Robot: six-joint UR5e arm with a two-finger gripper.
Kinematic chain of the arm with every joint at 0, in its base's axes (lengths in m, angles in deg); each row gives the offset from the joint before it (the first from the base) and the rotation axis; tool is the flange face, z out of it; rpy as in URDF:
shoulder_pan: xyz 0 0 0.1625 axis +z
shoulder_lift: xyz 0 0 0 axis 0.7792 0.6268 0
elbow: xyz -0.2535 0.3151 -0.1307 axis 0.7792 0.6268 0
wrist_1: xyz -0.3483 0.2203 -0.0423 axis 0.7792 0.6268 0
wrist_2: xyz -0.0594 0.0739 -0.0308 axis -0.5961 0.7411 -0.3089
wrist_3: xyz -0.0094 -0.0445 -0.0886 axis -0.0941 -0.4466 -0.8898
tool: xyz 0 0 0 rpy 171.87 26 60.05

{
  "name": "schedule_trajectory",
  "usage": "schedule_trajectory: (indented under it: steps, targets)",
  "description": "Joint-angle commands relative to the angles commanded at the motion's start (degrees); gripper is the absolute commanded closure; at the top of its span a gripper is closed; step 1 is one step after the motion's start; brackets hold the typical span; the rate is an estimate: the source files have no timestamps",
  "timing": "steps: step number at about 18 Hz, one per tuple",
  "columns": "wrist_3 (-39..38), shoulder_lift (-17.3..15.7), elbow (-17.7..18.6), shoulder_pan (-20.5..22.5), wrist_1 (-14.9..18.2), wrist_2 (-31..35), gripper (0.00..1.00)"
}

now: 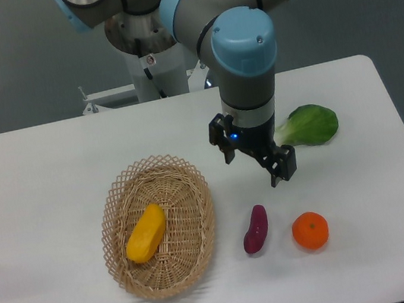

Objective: Pick up the mango from the basket
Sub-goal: 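Move the open gripper over the basket and lower it onto the yellow mango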

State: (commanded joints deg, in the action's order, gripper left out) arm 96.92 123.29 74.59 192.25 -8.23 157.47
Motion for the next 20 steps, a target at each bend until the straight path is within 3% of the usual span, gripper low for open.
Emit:
schedule_trajectory:
  steps: [8, 11, 16, 20]
  targets:
    - [-0.61, -0.44, 1.84, -0.26, -0.18, -1.05, 0.0]
    - [-4.3, -1.49, 3.16, -0.61, -0.79, -2.99, 0.0]
    - [-10.27, -2.55, 8.86, -4.21, -6.23, -3.08, 0.0]
    - [-18.79, -1.67, 13.09, -8.34, -12.73, -2.9, 0.0]
